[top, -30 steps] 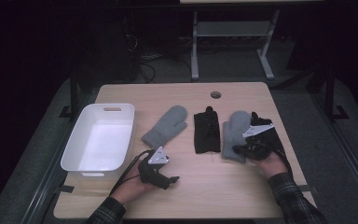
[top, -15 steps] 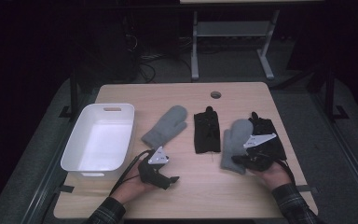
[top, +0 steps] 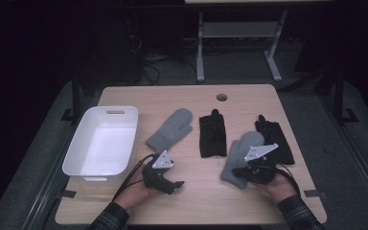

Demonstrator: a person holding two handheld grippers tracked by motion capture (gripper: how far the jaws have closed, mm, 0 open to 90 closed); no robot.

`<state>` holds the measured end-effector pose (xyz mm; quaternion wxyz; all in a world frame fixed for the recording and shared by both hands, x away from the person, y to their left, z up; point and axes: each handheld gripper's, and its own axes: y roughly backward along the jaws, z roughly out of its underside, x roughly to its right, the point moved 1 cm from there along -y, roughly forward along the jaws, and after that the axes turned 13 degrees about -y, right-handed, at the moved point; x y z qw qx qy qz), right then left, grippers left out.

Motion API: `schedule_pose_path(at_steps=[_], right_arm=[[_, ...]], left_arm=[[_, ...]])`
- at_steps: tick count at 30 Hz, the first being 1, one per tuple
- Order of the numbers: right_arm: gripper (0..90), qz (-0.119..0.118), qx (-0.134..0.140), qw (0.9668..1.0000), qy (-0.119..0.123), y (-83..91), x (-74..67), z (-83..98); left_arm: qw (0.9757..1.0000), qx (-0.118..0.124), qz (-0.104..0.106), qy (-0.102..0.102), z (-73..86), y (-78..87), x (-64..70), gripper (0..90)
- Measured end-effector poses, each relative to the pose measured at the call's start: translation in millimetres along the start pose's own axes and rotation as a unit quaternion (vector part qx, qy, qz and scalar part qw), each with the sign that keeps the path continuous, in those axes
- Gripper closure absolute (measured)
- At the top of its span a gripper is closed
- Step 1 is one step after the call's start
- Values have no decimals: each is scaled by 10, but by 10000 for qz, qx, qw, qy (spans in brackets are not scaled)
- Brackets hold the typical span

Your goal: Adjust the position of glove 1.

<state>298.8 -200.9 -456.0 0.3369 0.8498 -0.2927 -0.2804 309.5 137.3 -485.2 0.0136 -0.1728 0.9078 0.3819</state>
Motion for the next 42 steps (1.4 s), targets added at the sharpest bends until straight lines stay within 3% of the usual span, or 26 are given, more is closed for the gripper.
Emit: schedule_pose_path(at_steps=[17,22,28,31,37,42], right_arm=[[900,-451,-124,9978,476,-287,-326,-195],[900,-508,-105,9975,482,-295,-357,-213],[900,-167,224,9990,345,-99,-177,-252],[900,420,434,9982,59,85,141,-247],[900,1141,646,9901,-491,293,643,-144],[900,1522,670,9826,-823,403,914,-49]], left_arm=[[10000,22,2,49,-5,-7,3,123],[10000,21,2,47,-5,-7,2,122],[10000,20,2,49,-6,-6,3,123],[10000,0,9,32,-6,-3,1,123],[10000,-1,10,32,-6,-4,0,122],[10000,-14,11,30,-8,-2,-1,123]])
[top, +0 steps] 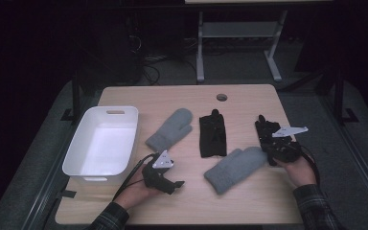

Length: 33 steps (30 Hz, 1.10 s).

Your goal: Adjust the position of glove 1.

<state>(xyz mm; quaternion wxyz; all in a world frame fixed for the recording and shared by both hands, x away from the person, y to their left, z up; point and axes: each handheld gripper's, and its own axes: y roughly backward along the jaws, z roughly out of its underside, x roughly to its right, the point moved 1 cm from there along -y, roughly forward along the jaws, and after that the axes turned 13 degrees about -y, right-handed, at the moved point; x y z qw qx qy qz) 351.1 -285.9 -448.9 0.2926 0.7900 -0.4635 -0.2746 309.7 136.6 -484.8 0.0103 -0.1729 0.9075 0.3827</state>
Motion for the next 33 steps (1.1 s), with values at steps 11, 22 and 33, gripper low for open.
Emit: schedule_pose_path(at_steps=[11,22,33], right_arm=[[900,-40,-338,9994,-6,-116,70,46],[900,-517,-551,9969,234,-146,-284,114],[740,-534,-49,9985,122,124,-296,241]], left_arm=[[10000,0,-2,0,0,-1,0,122],[10000,6,-2,1,1,-2,0,123],[10000,22,-5,-5,2,-4,-1,122]])
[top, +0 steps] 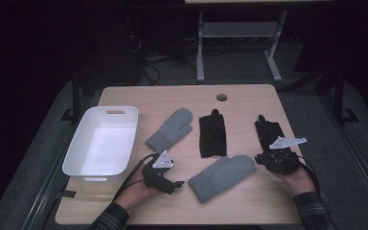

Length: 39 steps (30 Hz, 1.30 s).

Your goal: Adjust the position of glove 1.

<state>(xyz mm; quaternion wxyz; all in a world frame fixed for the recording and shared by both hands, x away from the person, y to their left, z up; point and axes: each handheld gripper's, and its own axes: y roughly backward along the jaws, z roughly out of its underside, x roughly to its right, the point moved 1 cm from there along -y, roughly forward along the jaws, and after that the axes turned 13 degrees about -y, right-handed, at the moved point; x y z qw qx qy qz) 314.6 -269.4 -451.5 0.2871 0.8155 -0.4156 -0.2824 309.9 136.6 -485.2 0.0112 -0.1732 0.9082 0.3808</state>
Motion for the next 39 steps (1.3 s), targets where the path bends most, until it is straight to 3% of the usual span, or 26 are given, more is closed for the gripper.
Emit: schedule_pose_path(at_steps=[1,2,5,10,16,23,32,35,39], right_arm=[[740,0,0,10000,0,0,0,0],[619,21,78,10000,-18,42,4,96],[461,32,88,10000,-17,77,15,248],[335,91,43,9999,-47,92,30,443],[212,217,70,9997,-73,93,73,520],[157,227,47,9997,-12,32,57,534],[126,175,132,9998,26,13,65,551],[125,175,136,9998,24,12,64,551],[125,176,135,9997,28,13,65,551]], left_arm=[[10000,3,2,0,0,0,0,122],[10000,-3,4,20,0,1,3,122],[10000,-42,16,-5,1,6,0,122],[10000,-51,11,-31,0,7,-5,122],[10000,-40,34,-50,3,9,-10,122],[9999,-82,58,-108,8,21,-20,125],[9994,-344,21,47,-39,62,-70,145],[9995,-303,-12,97,-62,84,-84,198],[9992,-228,-100,326,-129,132,-157,285]])
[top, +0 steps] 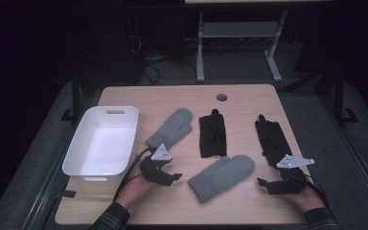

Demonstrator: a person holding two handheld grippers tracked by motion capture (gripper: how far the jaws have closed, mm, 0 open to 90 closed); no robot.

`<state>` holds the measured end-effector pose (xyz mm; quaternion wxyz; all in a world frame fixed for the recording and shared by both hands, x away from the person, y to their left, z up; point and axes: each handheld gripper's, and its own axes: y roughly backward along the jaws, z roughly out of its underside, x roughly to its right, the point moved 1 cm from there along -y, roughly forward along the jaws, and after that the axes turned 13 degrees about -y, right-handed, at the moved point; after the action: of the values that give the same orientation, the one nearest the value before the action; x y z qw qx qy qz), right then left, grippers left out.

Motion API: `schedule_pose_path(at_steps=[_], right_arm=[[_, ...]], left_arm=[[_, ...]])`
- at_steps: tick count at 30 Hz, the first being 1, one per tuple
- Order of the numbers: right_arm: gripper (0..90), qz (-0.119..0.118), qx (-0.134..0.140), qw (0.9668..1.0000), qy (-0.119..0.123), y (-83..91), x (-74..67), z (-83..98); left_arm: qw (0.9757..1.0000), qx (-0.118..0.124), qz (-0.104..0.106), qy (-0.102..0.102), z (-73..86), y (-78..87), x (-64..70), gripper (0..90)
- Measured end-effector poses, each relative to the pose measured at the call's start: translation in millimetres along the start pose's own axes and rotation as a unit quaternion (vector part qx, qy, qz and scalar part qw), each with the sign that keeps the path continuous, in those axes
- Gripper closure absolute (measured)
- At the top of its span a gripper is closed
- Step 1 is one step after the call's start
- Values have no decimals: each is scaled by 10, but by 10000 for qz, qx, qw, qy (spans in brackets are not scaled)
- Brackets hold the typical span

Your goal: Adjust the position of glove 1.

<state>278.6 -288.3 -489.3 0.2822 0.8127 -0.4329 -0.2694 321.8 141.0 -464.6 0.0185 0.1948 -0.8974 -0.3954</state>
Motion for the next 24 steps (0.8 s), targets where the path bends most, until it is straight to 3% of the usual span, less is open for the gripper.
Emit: schedule_pose_path(at_steps=[2,5,11,24], right_arm=[[125,-3,1,10000,1,0,0,0],[125,0,-8,10000,-20,1,-3,1],[125,-5,-6,10000,-29,1,-3,1],[127,-8,1,10000,-40,1,-1,1]], left_arm=[[9999,-47,-39,108,-34,-3,-46,361],[9998,-62,-140,112,-86,11,-78,437],[9991,28,-273,326,-199,33,-196,532],[9981,-54,-460,401,-402,-17,-442,546]])
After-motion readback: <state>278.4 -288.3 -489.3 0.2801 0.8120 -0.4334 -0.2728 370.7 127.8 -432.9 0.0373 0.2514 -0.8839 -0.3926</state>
